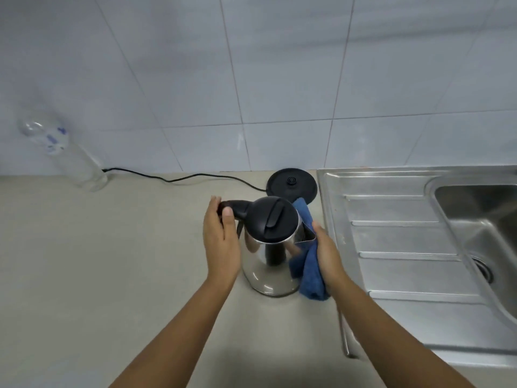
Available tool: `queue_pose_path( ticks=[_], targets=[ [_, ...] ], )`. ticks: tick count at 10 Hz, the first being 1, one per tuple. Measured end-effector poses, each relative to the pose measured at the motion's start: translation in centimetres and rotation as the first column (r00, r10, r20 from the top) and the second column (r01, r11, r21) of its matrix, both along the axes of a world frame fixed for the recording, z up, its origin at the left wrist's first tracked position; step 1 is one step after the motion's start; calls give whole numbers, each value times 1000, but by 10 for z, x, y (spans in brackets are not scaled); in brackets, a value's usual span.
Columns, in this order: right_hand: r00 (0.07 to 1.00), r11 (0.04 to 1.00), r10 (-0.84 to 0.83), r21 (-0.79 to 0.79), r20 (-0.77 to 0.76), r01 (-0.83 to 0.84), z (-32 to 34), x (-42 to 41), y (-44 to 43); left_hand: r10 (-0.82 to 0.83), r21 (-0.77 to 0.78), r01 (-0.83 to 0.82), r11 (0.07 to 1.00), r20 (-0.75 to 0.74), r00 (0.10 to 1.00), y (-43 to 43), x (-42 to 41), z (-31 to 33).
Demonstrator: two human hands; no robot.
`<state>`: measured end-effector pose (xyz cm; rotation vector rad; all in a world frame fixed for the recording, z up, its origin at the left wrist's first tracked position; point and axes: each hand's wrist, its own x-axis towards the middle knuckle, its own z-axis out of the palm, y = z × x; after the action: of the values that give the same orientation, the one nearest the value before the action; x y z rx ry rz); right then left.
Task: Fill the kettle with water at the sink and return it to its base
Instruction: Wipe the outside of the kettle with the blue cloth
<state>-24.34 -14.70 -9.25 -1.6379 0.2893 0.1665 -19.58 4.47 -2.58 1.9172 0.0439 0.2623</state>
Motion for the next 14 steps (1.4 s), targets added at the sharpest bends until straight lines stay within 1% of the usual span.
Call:
queue_pose_path(
  ticks=[1,2,3,4,5,6,7,8,9,10,11,12,13,14],
  targets=[
    [973,968,-160,168,-165,187,33,43,-18,-27,-50,25,998,-45,999,-26,-40,-7],
    [983,950,5,307,-186,53,40,57,-20,-78,-67,75,995,-41,996,-46,-54,-8],
    [971,953,-9,292,-238,80,28,59,-21,-89,-77,87,993,-29,996,-40,-45,-3],
    [978,980,-67,169,-200,102,30,42,-14,-145,-99,143,985,-15,989,-27,-38,0],
    [977,981,-168,77,-132,179,41,11,-4,-196,-119,194,974,-1,981,-17,-28,-2],
    [965,963,-236,110,-116,248,30,-15,0,-270,-73,273,959,46,962,-9,-12,1],
    [938,916,-296,225,-182,333,28,-37,12,-369,65,364,929,71,927,-2,4,8],
    [948,930,-305,184,-95,318,29,-50,29,-447,197,435,879,19,894,9,25,9],
    [948,942,-315,133,36,308,32,-46,45,-446,194,438,878,-6,895,14,29,16],
    [915,951,-298,-1,273,310,39,-33,51,-382,-136,359,923,-225,897,-6,22,37],
    [893,955,-212,-109,396,275,60,-11,42,-289,-121,264,957,-318,903,-23,18,50],
    [915,986,-138,-31,380,162,65,24,26,-202,-6,205,979,-214,956,-25,18,44],
    [982,991,-91,113,166,73,68,36,16,-218,-32,216,976,-198,956,-22,19,38],
    [967,986,-142,115,211,120,62,19,26,-263,-79,252,965,-213,941,-17,26,42]
  ],
)
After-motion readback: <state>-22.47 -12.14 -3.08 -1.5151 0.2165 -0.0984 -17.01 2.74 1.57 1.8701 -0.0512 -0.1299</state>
